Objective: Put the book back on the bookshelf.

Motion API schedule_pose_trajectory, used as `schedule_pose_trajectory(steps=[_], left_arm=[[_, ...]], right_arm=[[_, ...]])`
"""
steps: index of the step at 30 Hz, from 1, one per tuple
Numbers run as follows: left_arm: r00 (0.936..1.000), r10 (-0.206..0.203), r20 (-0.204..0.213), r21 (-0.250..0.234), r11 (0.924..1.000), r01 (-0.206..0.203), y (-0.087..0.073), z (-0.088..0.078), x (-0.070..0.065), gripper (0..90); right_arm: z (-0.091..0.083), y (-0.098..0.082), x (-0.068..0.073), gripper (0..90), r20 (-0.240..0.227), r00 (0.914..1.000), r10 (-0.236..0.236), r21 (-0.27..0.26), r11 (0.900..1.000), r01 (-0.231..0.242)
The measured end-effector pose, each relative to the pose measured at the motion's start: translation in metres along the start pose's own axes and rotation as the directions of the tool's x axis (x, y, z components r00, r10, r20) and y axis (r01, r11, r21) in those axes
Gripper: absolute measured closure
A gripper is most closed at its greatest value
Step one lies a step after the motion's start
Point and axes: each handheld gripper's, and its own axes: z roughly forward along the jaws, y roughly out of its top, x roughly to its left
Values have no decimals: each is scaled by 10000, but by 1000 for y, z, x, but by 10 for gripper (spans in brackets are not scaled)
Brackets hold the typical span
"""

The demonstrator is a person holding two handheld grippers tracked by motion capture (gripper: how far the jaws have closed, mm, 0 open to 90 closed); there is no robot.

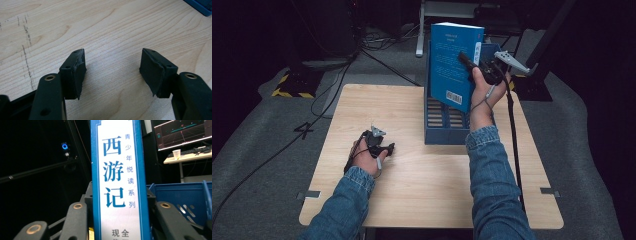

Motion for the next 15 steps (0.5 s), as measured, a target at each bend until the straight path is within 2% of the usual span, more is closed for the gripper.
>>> schedule_pose_trajectory(steps=[2,9,13,15], left_arm=[[10000,1,-3,-6,10000,-1,0,0,0,379],[10000,7,-2,1,10000,-7,0,0,0,380],[10000,4,16,-1,10000,-4,0,0,0,379],[10000,18,42,6,10000,-18,0,0,0,375]], right_arm=[[5,-2,3,619,109,9997,-197,133,9997,196],[28,-14,3,617,339,9993,149,447,9989,-164],[31,-22,4,617,488,9985,247,394,9989,-266],[39,-31,3,616,466,9974,556,392,9976,-574]])
